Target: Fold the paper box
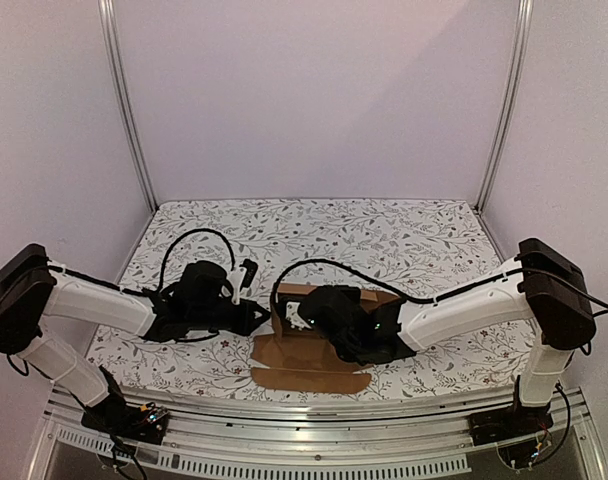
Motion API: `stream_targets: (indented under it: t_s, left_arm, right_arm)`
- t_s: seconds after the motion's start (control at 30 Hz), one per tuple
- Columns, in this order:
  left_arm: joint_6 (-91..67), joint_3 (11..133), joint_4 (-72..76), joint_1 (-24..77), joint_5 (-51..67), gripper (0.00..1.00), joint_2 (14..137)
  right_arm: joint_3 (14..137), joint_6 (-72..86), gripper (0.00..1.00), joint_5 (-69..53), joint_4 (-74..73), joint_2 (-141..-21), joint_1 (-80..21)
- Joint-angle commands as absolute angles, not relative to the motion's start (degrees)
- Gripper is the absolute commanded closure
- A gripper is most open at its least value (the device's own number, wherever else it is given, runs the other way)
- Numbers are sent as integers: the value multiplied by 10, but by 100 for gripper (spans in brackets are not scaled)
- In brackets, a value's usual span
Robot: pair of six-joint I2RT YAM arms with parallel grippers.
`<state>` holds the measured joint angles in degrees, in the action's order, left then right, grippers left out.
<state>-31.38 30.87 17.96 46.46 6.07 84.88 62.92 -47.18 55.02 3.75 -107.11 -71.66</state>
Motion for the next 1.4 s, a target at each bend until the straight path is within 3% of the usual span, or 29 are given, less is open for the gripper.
stream_targets:
  t_s: [0.0,0.57,1.37]
  left_arm:
    - [-298,326,164,477,53,93,851]
    - [-296,320,164,496,45,65,845]
    - [-283,324,151,515,24,64,843]
  right_arm:
    - [631,-453,100,555,27,-1081,-726]
    - [632,-432,100,558,7,-1091,-733]
    - [635,-425,100,562,1,-1090,-737]
